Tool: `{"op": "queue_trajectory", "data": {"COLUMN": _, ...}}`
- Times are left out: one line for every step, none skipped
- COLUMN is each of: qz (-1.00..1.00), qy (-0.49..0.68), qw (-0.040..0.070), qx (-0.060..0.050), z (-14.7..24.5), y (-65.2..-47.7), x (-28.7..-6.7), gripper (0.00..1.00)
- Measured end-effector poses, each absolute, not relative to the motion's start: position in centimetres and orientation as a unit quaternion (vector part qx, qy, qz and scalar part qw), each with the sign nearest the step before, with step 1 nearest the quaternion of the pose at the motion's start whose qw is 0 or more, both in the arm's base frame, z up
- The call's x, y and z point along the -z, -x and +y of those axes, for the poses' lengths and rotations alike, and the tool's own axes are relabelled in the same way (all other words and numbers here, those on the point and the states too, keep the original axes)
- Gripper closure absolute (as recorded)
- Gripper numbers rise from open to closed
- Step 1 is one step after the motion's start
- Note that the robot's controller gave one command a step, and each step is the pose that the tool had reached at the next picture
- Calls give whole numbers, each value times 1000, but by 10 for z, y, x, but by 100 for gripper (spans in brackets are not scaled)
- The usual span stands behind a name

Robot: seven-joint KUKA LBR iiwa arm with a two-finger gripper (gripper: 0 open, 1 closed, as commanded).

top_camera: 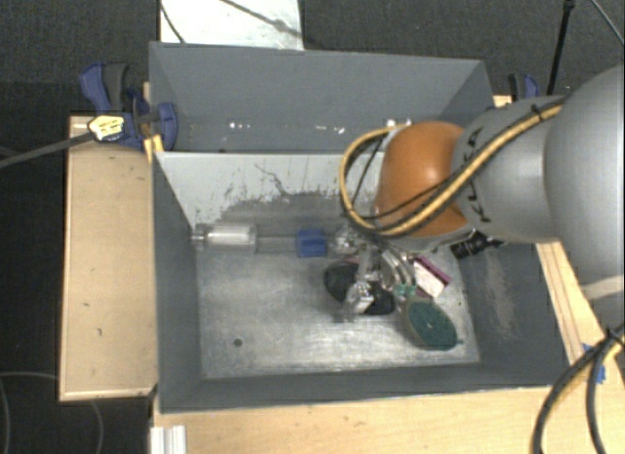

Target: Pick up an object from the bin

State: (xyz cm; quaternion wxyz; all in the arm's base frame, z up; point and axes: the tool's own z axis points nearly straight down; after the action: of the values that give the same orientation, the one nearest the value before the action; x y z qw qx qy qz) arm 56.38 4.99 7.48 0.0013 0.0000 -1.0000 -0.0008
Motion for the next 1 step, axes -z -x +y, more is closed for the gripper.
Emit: {"op": "queue_trajectory", "data": {"qz": -1000, "qy": 1, "qw": -2, "qx": 2, "z": 51, "y": -566, "x": -81, "gripper": 100}}
